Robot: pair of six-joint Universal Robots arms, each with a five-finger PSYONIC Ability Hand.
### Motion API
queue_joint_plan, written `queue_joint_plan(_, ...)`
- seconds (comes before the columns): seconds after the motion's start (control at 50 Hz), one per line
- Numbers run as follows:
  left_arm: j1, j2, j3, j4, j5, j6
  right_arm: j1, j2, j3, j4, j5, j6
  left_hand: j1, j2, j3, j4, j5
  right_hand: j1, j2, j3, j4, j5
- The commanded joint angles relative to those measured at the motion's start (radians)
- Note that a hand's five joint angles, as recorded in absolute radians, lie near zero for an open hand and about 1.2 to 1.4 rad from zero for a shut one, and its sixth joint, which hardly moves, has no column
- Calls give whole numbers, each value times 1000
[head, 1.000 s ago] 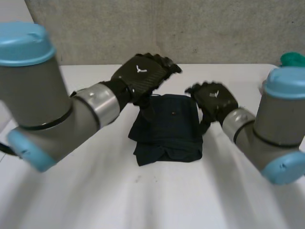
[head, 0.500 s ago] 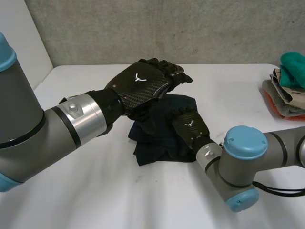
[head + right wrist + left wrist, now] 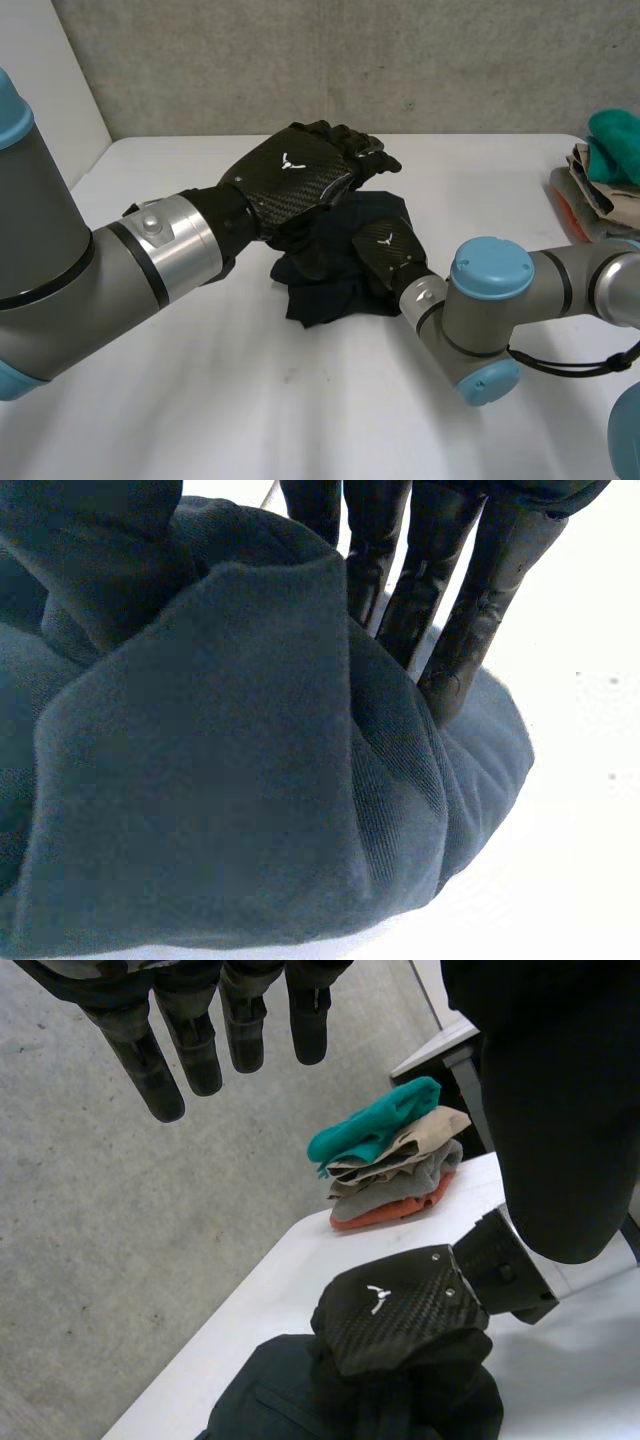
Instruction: Fold the laundry.
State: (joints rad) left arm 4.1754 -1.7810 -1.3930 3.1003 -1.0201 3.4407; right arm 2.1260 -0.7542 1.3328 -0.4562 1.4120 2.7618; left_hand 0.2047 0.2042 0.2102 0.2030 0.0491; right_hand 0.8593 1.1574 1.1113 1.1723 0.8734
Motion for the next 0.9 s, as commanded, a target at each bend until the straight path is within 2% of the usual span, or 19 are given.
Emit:
queue_joint_plan(0.02,3,2,2,0,0,2,-14,-63,-20,-1,4,-4,-26,-26,-32,-25,-45,537,239,285,224,348)
queue_joint_plan(0.18,17,8,11,0,-3,0,-135,-139,-61,10,-30,-13,-21,-20,-26,-19,-40,537,239,285,224,348)
queue_joint_plan(0.28,34,26,12,8,-3,0,-202,-163,-145,-13,-160,1,-21,-20,-26,-19,-40,537,239,285,224,348)
queue_joint_plan(0.42,34,29,11,15,-5,-15,-300,-178,-314,-35,-209,53,-21,-20,-26,-19,-40,537,239,285,224,348)
queue_joint_plan(0.58,38,38,8,18,-5,-35,-530,-201,-468,-39,-289,166,-21,-20,-26,-19,-40,537,239,285,224,348)
queue_joint_plan(0.66,38,40,8,18,-5,-35,-639,-186,-518,-73,-349,245,-21,-20,-26,-19,-40,537,239,285,224,348)
queue_joint_plan(0.74,35,48,6,18,-5,-35,-762,-120,-541,-177,-424,352,-21,-20,-26,-19,-40,537,239,285,224,348)
queue_joint_plan(0.9,29,58,-3,20,-5,-35,-914,4,-448,-321,-596,464,-21,-20,-26,-19,-40,537,239,285,224,348)
